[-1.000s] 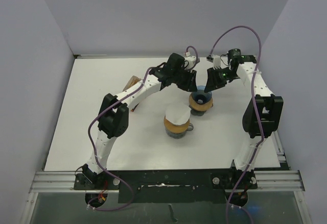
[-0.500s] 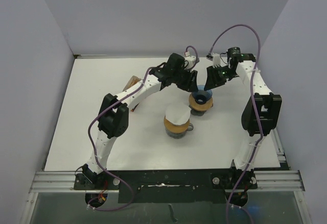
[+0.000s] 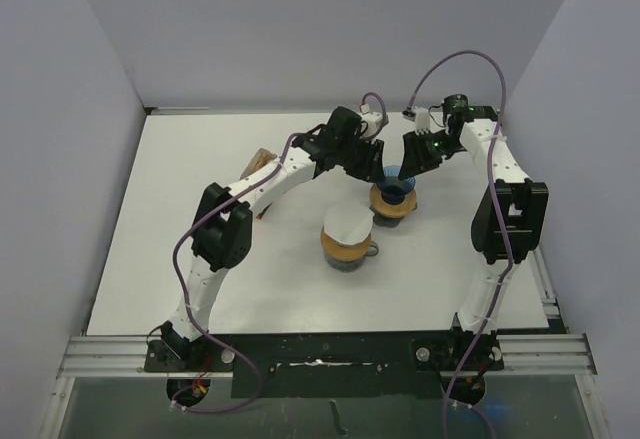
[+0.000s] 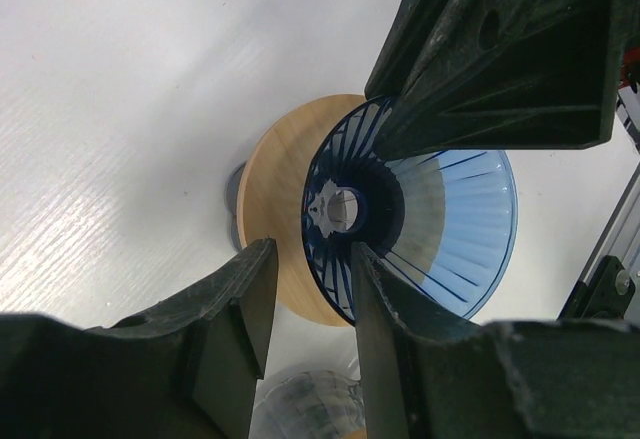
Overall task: Place the coffee filter in the dripper
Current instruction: Place the coffee dripper on the coffee server.
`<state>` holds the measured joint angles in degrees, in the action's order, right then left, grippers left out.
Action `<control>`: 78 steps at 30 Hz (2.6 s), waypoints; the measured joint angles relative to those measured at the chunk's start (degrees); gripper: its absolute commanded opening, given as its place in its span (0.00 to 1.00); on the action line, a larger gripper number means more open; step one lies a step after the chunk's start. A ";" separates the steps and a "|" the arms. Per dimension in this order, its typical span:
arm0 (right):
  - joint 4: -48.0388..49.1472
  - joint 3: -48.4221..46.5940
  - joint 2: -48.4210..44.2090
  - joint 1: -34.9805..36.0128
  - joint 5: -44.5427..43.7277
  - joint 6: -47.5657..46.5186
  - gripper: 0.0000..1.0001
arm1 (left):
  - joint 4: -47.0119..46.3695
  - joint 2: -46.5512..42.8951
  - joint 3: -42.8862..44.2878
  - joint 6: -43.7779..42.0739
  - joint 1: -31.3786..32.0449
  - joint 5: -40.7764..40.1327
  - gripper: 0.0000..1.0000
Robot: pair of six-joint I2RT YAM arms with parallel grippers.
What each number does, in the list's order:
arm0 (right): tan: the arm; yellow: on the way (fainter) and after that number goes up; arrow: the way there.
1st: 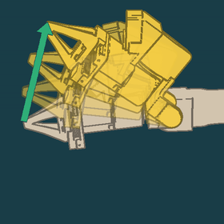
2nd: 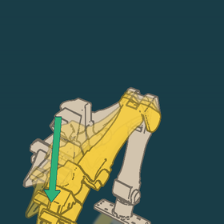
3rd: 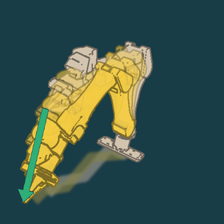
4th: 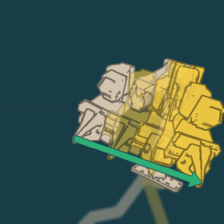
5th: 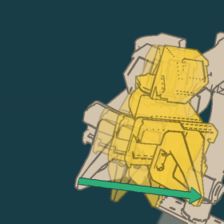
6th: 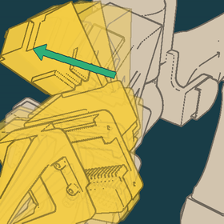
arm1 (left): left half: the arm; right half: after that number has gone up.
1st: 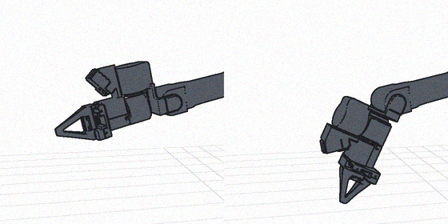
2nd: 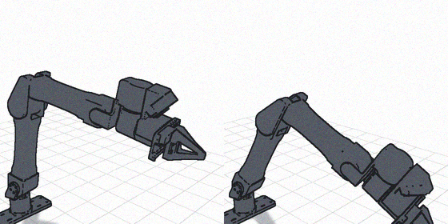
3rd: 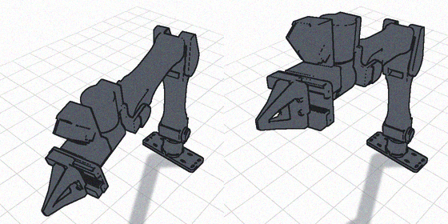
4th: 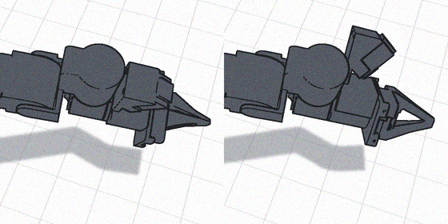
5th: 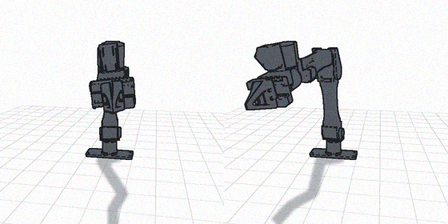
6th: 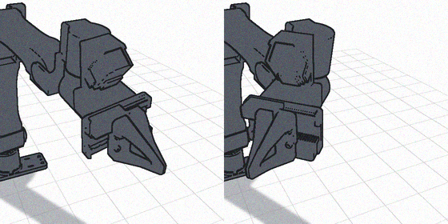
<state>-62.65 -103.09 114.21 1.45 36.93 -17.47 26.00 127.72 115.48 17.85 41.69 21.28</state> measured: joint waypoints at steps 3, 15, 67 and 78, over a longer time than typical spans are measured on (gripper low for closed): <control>-0.02 -0.04 0.00 -0.04 -0.02 -0.02 0.30 | 0.00 0.00 0.00 0.24 0.00 0.17 0.32; -0.02 0.70 -1.64 -0.74 -0.35 -0.07 0.33 | 0.02 0.00 0.00 1.53 0.55 0.87 0.32; 1.46 8.63 -6.69 -1.05 -0.98 0.94 0.15 | -0.09 0.00 0.02 4.52 1.33 0.39 0.00; 1.44 8.55 -6.58 -1.05 -1.25 1.07 0.14 | -0.07 0.00 -0.02 7.10 1.25 0.83 0.00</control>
<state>-61.21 -94.54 107.63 0.40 35.68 -16.40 25.93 127.72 115.46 24.95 42.94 22.11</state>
